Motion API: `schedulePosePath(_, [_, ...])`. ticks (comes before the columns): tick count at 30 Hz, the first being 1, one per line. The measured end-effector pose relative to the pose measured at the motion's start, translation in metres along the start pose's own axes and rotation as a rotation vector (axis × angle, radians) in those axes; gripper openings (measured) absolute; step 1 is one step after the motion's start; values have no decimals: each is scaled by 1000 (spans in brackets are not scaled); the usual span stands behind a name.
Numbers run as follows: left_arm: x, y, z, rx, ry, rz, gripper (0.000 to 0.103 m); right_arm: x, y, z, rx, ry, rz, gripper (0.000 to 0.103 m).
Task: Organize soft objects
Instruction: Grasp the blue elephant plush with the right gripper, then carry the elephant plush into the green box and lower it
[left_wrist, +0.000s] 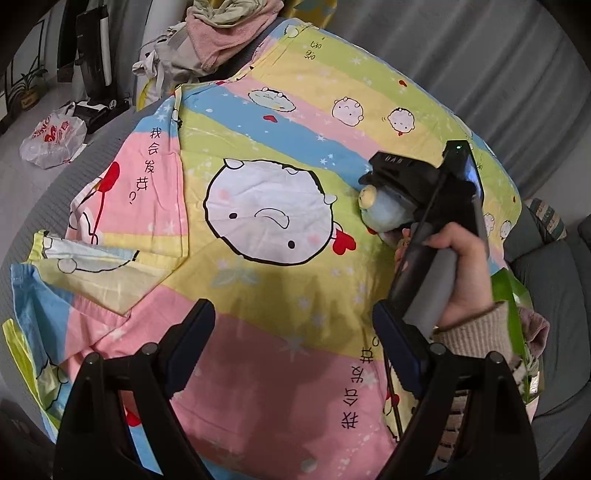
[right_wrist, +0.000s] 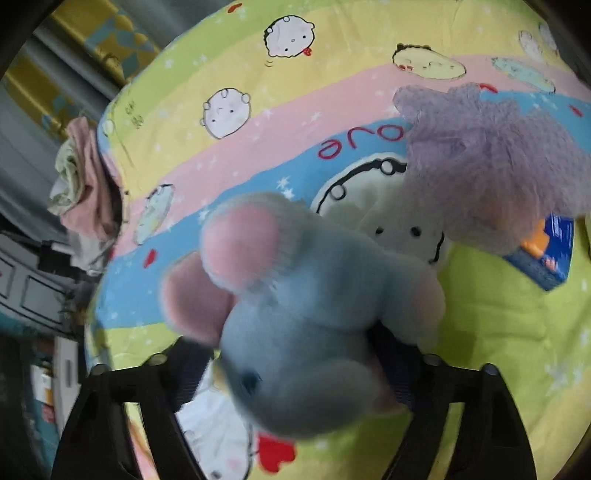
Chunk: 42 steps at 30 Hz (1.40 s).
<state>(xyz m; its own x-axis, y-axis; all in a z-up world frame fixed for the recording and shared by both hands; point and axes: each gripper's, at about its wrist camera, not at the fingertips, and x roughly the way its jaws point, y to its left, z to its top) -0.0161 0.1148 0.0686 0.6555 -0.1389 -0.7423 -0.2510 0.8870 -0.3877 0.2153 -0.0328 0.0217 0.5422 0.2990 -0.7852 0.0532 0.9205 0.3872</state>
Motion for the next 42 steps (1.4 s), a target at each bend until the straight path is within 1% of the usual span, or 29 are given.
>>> schedulePosePath(1, [0, -1, -1, 1, -1, -3, 87, -1, 1, 0, -15, -12, -14, 69])
schedulePosePath(2, [0, -3, -2, 5, -1, -3, 87, 0, 1, 0, -25, -15, -19, 68])
schedulePosePath(4, [3, -8, -3, 24, 11, 3, 87, -3, 1, -4, -40, -28, -21, 62])
schedulePosePath(7, [4, -11, -6, 34, 17, -2, 87, -19, 7, -11, -110, -34, -21, 61])
schedulePosePath(9, [4, -14, -7, 48, 18, -10, 87, -37, 8, -17, -132, -33, 18, 61])
schedulePosePath(11, [4, -15, -9, 54, 16, -3, 87, -65, 2, -30, -154, 1, 73, 61])
schedulePosePath(13, [5, -13, -12, 41, 16, 11, 87, -90, -4, -45, -193, 29, 101, 62])
schedulePosePath(14, [6, -13, -13, 33, 22, 11, 87, -105, -7, -55, -230, 45, 97, 62])
schedulePosePath(17, [9, -13, -16, 21, 46, -10, 87, -134, -19, -87, -345, 92, 49, 63])
schedulePosePath(20, [13, -17, -20, 31, 67, -27, 87, -143, -38, -116, -395, 162, 10, 64])
schedulePosePath(21, [14, -19, -22, 36, 69, -23, 87, -143, -43, -121, -398, 171, -9, 64])
schedulePosePath(22, [15, -21, -25, 41, 70, -14, 87, -141, -47, -126, -405, 181, -31, 66])
schedulePosePath(24, [17, -24, -28, 46, 75, -5, 87, -135, -59, -136, -398, 225, -54, 68])
schedulePosePath(25, [19, -26, -30, 49, 81, -8, 87, -134, -63, -138, -388, 238, -53, 73])
schedulePosePath(26, [19, -27, -31, 52, 84, -12, 87, -135, -67, -141, -386, 234, -42, 76])
schedulePosePath(27, [20, -29, -33, 58, 83, -14, 87, -140, -70, -144, -392, 214, -29, 83])
schedulePosePath(28, [20, -31, -34, 63, 81, -12, 87, -144, -70, -144, -400, 199, -22, 85])
schedulePosePath(30, [19, -34, -35, 71, 75, -17, 87, -156, -67, -144, -419, 179, 0, 85])
schedulePosePath(33, [19, -39, -37, 76, 84, -66, 89, -174, -69, -138, -405, 128, 29, 86])
schedulePosePath(35, [18, -41, -38, 60, 92, -123, 101, -184, -77, -130, -360, 94, 50, 86])
schedulePosePath(38, [13, -44, -43, 13, 64, -184, 102, -190, -94, -117, -261, 63, 100, 86])
schedulePosePath(40, [12, -53, -47, 47, 63, -207, 102, -190, -105, -112, -205, 65, 126, 86])
schedulePosePath(42, [17, -61, -50, 75, 88, -232, 102, -184, -111, -109, -171, 84, 154, 86])
